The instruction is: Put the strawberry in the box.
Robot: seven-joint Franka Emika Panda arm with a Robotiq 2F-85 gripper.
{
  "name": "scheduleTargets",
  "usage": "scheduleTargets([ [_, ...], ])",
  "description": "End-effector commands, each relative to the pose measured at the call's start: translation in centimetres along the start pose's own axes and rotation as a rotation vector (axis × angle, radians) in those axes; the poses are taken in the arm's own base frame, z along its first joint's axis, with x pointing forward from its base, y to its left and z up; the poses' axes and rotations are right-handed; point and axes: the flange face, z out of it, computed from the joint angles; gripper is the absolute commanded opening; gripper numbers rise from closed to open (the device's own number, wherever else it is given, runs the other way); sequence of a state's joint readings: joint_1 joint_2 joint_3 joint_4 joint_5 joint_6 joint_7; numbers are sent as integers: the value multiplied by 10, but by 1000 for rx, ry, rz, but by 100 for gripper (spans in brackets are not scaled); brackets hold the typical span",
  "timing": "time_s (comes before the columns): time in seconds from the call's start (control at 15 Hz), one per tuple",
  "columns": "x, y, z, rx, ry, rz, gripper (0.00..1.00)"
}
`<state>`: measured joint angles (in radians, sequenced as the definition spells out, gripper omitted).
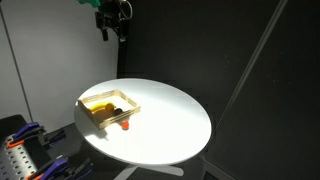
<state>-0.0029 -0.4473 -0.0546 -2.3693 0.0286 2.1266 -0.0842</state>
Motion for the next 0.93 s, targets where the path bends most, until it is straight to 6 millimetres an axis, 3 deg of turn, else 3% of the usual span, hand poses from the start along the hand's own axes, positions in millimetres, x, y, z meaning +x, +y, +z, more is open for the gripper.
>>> scheduleTargets([
  [0.0,-10,20,15,-30,-5,11,100],
  [0.4,-23,52,64,-70,-62,47,100],
  [0.87,-24,80,135,-44,-114,40,100],
])
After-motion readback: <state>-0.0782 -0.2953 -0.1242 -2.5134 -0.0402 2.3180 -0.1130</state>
